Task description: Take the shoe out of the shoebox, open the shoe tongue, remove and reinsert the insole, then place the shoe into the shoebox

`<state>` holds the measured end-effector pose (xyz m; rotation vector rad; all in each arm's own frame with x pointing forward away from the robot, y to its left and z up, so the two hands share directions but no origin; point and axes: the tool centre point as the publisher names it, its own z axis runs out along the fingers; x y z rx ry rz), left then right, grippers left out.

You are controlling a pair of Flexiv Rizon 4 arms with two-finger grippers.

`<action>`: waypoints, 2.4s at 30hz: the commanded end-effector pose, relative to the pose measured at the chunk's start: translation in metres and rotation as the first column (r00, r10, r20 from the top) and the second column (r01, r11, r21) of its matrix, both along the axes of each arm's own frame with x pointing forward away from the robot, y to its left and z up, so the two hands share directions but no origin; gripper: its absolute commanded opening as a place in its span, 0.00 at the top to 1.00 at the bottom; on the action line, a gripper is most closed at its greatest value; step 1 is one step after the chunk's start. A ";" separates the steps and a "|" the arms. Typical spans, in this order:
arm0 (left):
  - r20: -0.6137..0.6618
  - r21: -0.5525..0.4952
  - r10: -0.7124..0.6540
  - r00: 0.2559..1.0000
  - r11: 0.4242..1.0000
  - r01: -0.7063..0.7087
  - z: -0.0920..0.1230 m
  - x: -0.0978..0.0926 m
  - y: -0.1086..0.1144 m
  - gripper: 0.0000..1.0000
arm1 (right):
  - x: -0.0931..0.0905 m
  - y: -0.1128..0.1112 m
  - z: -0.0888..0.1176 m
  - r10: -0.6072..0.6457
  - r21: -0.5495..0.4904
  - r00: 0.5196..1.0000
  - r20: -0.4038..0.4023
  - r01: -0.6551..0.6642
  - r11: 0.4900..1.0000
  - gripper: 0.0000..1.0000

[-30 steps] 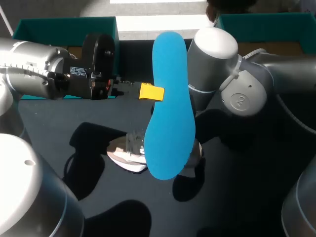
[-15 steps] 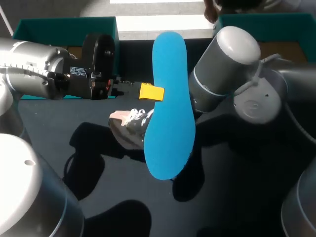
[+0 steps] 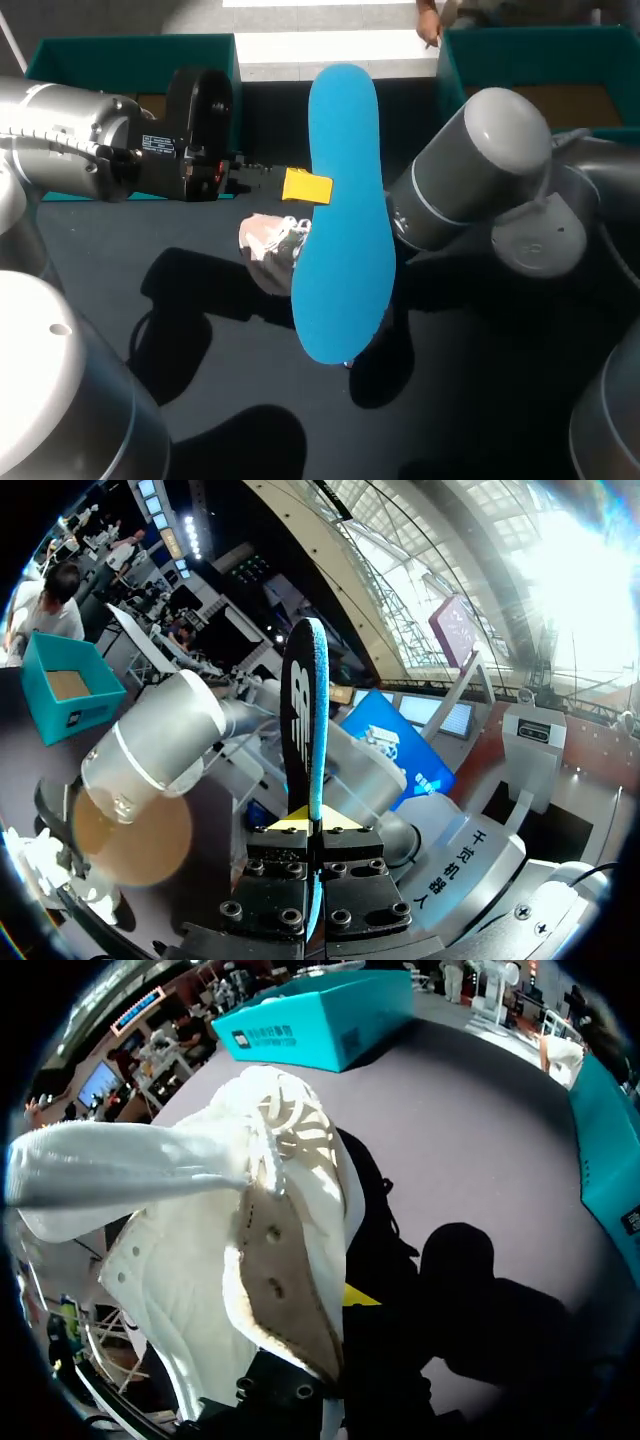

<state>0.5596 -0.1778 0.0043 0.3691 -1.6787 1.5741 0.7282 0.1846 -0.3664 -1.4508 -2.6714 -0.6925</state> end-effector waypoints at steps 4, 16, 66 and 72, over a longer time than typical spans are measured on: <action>0.000 0.001 0.003 1.000 1.000 -0.003 -0.001 -0.002 0.000 1.00 | -0.016 -0.004 -0.007 -0.506 0.059 0.859 0.079 0.503 0.862 1.00; 0.000 0.001 0.003 1.000 1.000 -0.003 -0.001 -0.002 0.000 1.00 | -0.011 -0.026 -0.006 -0.568 0.031 0.821 0.056 0.567 0.823 1.00; 0.000 0.001 0.003 1.000 1.000 -0.003 -0.001 -0.002 0.000 1.00 | -0.030 -0.049 0.008 -0.486 0.267 0.868 -0.100 0.494 0.827 0.00; 0.000 0.001 0.003 1.000 1.000 -0.003 -0.001 -0.002 0.000 1.00 | -0.030 -0.049 0.008 -0.486 0.267 0.868 -0.100 0.494 0.827 0.00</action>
